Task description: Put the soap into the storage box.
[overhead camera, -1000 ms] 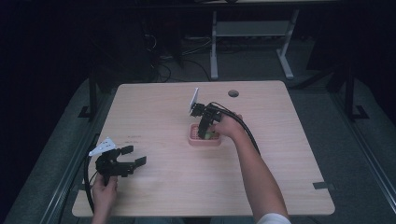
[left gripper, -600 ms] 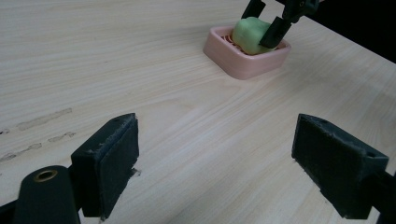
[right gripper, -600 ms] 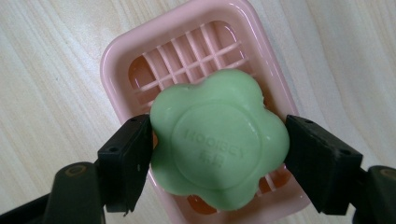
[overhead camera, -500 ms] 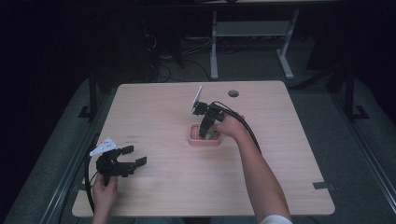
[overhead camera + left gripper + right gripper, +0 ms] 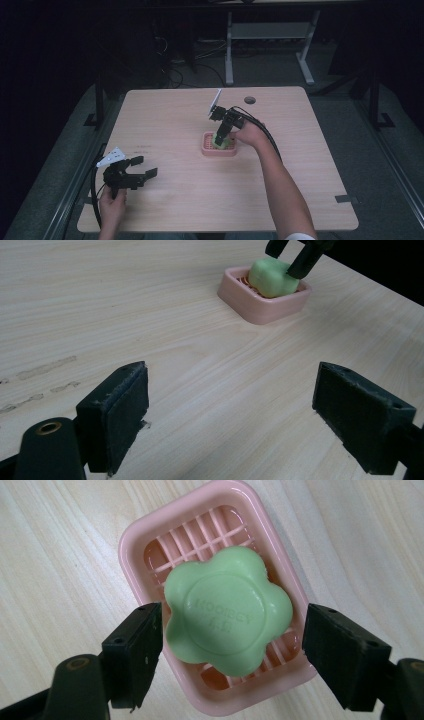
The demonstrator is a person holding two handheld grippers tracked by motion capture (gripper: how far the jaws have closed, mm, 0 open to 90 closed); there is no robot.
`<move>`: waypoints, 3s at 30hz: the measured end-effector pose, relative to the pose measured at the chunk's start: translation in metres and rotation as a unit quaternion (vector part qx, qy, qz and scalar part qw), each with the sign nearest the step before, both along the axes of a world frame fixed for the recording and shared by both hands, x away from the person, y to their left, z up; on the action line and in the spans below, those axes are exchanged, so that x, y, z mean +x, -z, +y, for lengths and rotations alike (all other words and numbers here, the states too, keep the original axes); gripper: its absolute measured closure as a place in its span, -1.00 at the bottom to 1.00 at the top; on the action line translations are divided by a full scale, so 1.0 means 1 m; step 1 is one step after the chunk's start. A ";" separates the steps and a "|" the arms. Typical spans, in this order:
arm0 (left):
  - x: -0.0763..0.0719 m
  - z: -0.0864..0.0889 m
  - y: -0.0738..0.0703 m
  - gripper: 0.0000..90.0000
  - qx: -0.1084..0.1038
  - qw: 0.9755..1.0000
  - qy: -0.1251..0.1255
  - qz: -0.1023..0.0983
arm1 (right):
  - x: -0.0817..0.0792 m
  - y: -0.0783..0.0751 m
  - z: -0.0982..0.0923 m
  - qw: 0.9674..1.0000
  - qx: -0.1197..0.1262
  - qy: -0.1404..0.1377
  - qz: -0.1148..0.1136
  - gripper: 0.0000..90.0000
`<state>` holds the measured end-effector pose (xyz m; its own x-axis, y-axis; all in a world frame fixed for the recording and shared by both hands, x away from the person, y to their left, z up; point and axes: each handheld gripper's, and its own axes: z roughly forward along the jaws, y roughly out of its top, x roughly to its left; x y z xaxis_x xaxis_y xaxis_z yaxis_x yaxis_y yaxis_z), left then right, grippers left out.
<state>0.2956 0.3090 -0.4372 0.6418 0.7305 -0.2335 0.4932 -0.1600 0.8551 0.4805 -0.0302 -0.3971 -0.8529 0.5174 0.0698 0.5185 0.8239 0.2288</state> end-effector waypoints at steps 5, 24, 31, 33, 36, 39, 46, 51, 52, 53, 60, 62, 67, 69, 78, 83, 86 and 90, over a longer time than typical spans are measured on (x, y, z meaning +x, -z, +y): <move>0.000 -0.001 0.000 -0.68 0.004 1.000 0.001 0.002 | -0.002 -0.003 -0.001 1.000 0.003 0.000 -0.004 -0.47; 0.000 -0.001 0.000 -0.68 0.009 1.000 0.005 0.001 | -0.011 -0.013 -0.020 1.000 0.019 0.012 -0.008 -0.49; 0.000 -0.002 0.000 -0.68 0.005 1.000 0.004 0.001 | -0.014 -0.017 -0.029 0.999 0.026 0.018 -0.010 -0.49; 0.000 -0.002 0.000 -0.68 0.005 1.000 0.005 0.001 | -0.015 -0.018 -0.031 0.999 0.024 0.019 -0.011 -0.49; 0.000 -0.002 0.000 -0.68 0.004 1.000 0.005 0.002 | -0.017 -0.020 -0.035 0.999 0.027 0.023 -0.013 -0.49; 0.000 -0.003 0.000 -0.68 0.004 1.000 0.005 0.002 | -0.018 -0.021 -0.037 0.999 0.029 0.023 -0.014 -0.49; 0.000 -0.003 0.000 -0.68 0.004 1.000 0.005 0.002 | -0.021 -0.021 -0.042 0.999 0.031 0.023 -0.013 -0.49; 0.000 -0.003 0.000 -0.68 0.003 1.000 0.004 0.003 | -0.023 -0.022 -0.047 0.999 0.030 0.023 -0.016 -0.49; 0.000 -0.003 0.000 -0.68 0.004 1.000 0.004 0.002 | -0.024 -0.022 -0.047 0.999 0.031 0.024 -0.015 -0.49; 0.000 -0.004 0.000 -0.68 0.004 1.000 0.004 0.002 | -0.024 -0.022 -0.049 0.999 0.032 0.022 -0.018 -0.49; 0.000 -0.004 0.000 -0.68 0.007 1.000 0.006 0.001 | -0.029 -0.022 -0.057 0.999 0.033 0.027 -0.019 -0.50; 0.000 -0.004 0.000 -0.68 0.006 1.000 0.006 0.001 | -0.031 -0.022 -0.060 0.999 0.032 0.030 -0.014 -0.50; 0.000 -0.005 0.000 -0.68 0.007 1.000 0.007 0.001 | -0.035 -0.023 -0.066 0.999 0.038 0.029 -0.019 -0.49; 0.000 -0.005 0.000 -0.68 0.007 1.000 0.007 0.001 | -0.036 -0.022 -0.068 0.999 0.039 0.032 -0.017 -0.50; 0.000 -0.005 0.000 -0.68 0.007 1.000 0.007 0.002 | -0.043 -0.022 -0.080 0.998 0.045 0.041 -0.016 -0.50; 0.000 -0.005 0.000 -0.68 0.008 1.000 0.007 0.001 | -0.047 -0.026 -0.084 0.998 0.045 0.041 -0.022 -0.50; 0.000 -0.005 0.000 -0.68 0.008 1.000 0.006 0.000 | -0.050 -0.028 -0.085 0.998 0.050 0.039 -0.026 -0.50; -0.001 -0.004 0.000 -0.68 0.007 1.000 0.006 0.000 | -0.054 -0.025 -0.088 0.998 0.045 0.044 -0.023 -0.50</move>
